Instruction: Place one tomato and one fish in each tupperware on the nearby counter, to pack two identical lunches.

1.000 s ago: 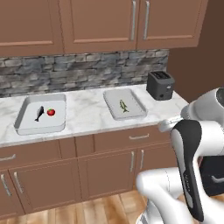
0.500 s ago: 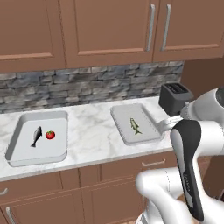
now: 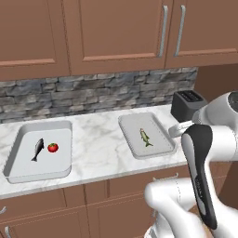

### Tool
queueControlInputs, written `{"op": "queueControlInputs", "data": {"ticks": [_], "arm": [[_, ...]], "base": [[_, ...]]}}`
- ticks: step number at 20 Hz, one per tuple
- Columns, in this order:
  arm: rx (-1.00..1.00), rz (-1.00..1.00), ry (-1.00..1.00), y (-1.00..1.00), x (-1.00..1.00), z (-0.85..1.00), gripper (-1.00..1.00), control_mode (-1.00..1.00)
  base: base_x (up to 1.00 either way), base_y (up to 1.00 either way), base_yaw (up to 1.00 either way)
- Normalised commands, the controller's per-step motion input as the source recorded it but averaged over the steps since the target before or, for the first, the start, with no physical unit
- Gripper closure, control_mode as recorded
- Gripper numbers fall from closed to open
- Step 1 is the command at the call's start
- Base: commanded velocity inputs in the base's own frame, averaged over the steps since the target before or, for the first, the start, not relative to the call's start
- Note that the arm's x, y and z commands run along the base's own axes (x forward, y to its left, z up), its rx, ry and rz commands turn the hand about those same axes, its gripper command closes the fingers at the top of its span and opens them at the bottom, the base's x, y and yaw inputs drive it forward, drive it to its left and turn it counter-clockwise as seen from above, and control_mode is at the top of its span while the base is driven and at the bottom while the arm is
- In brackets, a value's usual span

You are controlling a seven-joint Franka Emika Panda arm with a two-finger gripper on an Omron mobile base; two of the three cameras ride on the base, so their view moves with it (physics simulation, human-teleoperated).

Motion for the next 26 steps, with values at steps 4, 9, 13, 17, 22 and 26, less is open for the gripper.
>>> {"op": "queueControlInputs", "data": {"ticks": [4, 9, 13, 17, 22, 26], "arm": [[0.0, 0.0, 0.0, -0.36, 0.56, -0.23, 1.0, -1.0], [0.0, 0.0, 0.0, -0.08, 0.54, -0.42, 1.0, -1.0], [0.0, 0.0, 0.0, 0.0, 0.51, -0.57, 1.0, -1.0], [0.0, 0.0, 0.0, 0.0, 0.52, -0.54, 1.0, -1.0], [0.0, 0.0, 0.01, 0.0, 0.56, -0.43, 1.0, -1.0], [0.0, 0.0, 0.03, 0.0, 0.61, -0.22, 1.0, -1.0]], "base": [[0.0, 0.0, 0.0], [0.0, 0.0, 0.0], [0.0, 0.0, 0.0], [0.0, 0.0, 0.0], [0.0, 0.0, 0.0], [0.0, 0.0, 0.0]]}}
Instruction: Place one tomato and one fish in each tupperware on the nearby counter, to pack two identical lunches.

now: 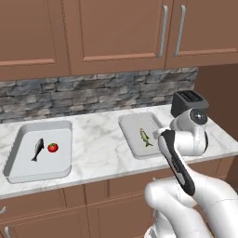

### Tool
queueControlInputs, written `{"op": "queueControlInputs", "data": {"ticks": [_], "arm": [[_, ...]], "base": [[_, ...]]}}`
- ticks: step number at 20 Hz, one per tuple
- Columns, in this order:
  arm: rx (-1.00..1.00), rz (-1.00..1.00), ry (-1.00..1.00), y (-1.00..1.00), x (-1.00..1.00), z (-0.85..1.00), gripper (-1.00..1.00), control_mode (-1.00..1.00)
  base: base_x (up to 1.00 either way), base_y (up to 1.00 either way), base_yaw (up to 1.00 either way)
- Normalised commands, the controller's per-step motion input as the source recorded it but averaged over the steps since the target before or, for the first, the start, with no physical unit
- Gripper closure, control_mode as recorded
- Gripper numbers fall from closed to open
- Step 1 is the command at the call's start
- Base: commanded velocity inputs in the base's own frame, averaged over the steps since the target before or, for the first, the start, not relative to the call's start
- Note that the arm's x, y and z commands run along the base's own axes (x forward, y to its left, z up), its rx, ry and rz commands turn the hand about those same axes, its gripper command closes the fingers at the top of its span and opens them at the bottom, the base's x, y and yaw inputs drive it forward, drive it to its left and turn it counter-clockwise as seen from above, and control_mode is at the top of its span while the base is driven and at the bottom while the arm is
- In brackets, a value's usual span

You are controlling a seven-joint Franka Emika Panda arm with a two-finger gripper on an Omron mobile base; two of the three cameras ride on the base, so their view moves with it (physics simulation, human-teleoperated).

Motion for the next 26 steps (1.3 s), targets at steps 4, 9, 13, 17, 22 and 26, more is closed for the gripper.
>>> {"op": "queueControlInputs", "data": {"ticks": [4, 9, 13, 17, 22, 26], "arm": [[0.0, -0.01, 0.06, -0.04, 0.61, -0.11, 1.0, -1.0], [0.0, -0.01, 0.04, -0.09, 0.63, -0.07, 1.0, -1.0], [0.0, -0.01, 0.04, -0.13, 0.58, -0.12, 1.0, -1.0], [0.0, 0.0, 0.02, -0.05, 0.3, -0.38, 1.0, -1.0], [0.0, 0.0, -0.04, 0.0, 0.01, -0.27, 1.0, -1.0], [0.0, 0.0, -0.05, 0.0, 0.0, -0.11, 1.0, -1.0]], "base": [[0.0, 0.0, 0.0], [0.0, 0.0, 0.0], [0.0, 0.0, 0.0], [0.0, 0.0, 0.0], [0.0, 0.0, 0.0], [0.0, 0.0, 0.0]]}}
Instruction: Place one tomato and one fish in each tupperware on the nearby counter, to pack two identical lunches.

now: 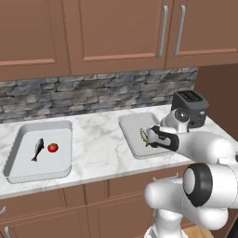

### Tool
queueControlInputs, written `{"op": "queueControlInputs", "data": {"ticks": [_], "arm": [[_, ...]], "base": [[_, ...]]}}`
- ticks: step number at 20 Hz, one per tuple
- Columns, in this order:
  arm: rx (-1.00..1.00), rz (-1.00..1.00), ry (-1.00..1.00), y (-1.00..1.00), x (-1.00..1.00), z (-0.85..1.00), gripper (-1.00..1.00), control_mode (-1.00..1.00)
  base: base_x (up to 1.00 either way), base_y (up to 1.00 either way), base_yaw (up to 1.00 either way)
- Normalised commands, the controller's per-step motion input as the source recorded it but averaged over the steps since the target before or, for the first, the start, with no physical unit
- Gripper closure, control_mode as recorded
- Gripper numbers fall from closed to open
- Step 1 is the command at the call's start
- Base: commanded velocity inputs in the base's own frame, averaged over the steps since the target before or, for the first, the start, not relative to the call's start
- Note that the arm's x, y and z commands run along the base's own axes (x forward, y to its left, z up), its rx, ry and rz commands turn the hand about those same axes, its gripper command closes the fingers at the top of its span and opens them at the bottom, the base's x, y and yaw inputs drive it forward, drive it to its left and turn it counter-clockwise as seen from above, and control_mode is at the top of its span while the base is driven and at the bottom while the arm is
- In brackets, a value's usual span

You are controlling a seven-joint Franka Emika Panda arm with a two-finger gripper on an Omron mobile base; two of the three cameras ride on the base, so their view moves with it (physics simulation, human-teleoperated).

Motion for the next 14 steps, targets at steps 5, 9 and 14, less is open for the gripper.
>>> {"op": "queueControlInputs", "data": {"ticks": [5, 9, 14], "arm": [[0.0, 0.0, 0.0, 0.0, 0.07, -0.18, 1.0, -1.0], [0.0, 0.0, 0.0, 0.0, 0.18, -0.23, 1.0, -1.0], [0.0, 0.0, 0.0, 0.0, 0.19, -0.15, 1.0, -1.0]], "base": [[0.0, 0.0, 0.0], [0.0, 0.0, 0.0], [0.0, 0.0, 0.0]]}}
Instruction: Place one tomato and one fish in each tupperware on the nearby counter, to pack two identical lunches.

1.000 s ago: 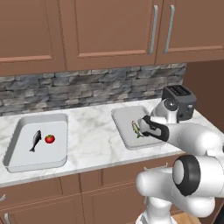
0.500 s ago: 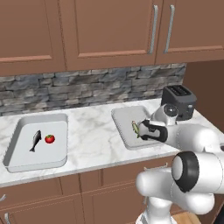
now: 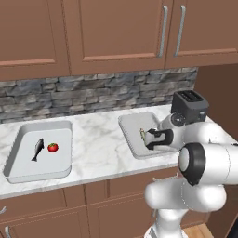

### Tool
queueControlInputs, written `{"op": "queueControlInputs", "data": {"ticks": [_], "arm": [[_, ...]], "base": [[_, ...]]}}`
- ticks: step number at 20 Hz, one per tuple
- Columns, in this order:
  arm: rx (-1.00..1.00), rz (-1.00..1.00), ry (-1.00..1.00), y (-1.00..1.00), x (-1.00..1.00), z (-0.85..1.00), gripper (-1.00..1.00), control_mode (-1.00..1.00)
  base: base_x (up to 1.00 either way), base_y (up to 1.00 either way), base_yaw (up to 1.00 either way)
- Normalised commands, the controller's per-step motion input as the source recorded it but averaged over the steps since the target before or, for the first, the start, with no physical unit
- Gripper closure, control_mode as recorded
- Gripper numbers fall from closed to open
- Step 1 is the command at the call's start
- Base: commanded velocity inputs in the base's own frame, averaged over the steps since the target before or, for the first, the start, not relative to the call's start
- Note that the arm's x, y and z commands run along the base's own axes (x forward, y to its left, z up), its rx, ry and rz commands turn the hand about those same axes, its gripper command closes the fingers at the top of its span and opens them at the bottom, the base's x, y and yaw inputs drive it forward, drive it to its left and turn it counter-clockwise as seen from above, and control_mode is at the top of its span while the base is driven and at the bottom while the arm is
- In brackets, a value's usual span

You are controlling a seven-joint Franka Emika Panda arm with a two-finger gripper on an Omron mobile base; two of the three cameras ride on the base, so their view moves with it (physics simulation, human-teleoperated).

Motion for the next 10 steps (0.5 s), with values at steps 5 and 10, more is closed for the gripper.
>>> {"op": "queueControlInputs", "data": {"ticks": [5, 10], "arm": [[0.0, 0.0, 0.0, -0.12, 0.22, -0.11, 1.0, -1.0], [0.0, 0.0, 0.0, -0.04, 0.28, -0.16, 1.0, -1.0]], "base": [[0.0, 0.0, 0.0], [0.0, 0.0, 0.0]]}}
